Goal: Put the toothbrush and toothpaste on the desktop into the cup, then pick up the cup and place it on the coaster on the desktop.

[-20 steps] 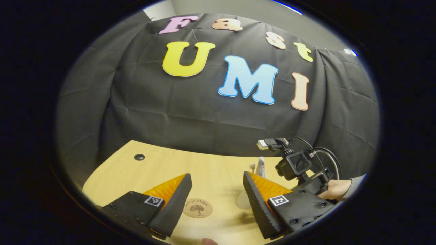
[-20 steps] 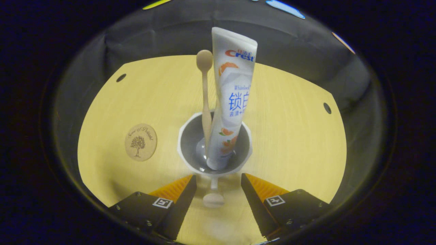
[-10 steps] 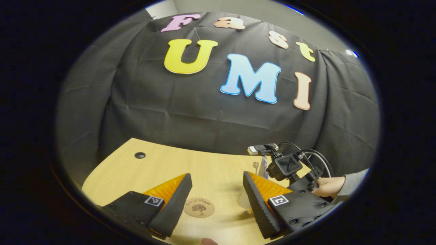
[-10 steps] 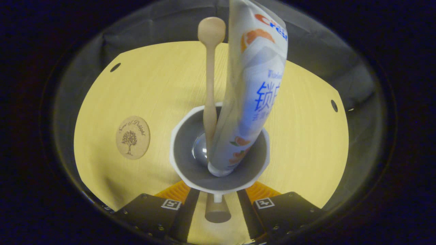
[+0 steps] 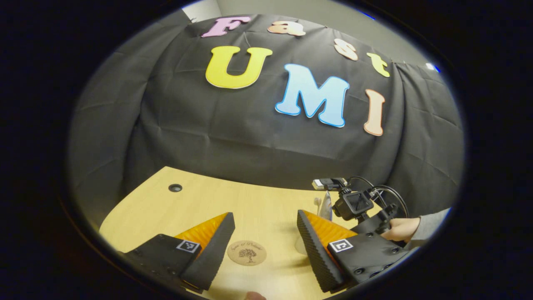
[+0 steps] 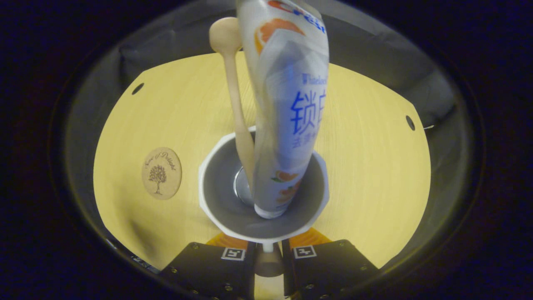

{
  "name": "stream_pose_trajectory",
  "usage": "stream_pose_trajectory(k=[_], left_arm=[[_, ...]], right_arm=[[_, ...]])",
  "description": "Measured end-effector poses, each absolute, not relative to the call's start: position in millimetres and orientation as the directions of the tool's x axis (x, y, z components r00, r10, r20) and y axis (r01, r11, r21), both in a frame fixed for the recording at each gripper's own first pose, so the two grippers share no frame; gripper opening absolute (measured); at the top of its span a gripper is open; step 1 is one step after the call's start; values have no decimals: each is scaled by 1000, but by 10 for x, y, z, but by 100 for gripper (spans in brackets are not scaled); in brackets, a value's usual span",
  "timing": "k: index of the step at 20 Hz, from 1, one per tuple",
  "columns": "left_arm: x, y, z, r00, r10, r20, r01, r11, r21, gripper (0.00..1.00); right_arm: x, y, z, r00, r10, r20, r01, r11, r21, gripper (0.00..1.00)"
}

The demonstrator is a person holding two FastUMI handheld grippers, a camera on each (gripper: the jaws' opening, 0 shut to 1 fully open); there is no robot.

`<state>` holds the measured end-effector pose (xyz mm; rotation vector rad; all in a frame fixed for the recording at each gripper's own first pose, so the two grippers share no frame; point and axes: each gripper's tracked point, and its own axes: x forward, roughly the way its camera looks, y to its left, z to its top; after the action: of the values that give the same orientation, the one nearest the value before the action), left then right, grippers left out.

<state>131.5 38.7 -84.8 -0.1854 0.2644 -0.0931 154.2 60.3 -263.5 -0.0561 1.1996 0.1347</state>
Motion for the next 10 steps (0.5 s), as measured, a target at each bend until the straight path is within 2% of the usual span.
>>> stream_pose_trajectory(k=[1, 2, 4, 6, 7, 8, 10], left_arm=[[1322, 391, -853, 961, -115, -251, 67, 979, -193, 97], [1328, 398, -848, 961, -115, -250, 67, 979, -192, 97], [1312, 434, -846, 962, -111, -249, 65, 980, -189, 97], [1309, 474, -848, 964, -103, -247, 55, 980, -191, 100], [1298, 512, -849, 964, -95, -247, 47, 980, -192, 97], [1283, 539, -840, 965, -89, -247, 41, 980, -195, 100], [1218, 612, -833, 966, -75, -246, 25, 980, -199, 100]], right_arm=[[1549, 598, -2620, 363, 74, -929, -138, 990, 24, 22], [1553, 603, -2629, 372, 71, -925, -137, 990, 21, 31], [1564, 603, -2607, 387, 68, -919, -144, 990, 13, 27], [1548, 640, -2545, 395, 76, -915, -156, 988, 15, 27], [1543, 674, -2511, 402, 82, -912, -165, 986, 16, 27], [1522, 724, -2479, 405, 88, -910, -178, 984, 16, 27], [1498, 844, -2414, 412, 101, -906, -206, 978, 16, 27]])
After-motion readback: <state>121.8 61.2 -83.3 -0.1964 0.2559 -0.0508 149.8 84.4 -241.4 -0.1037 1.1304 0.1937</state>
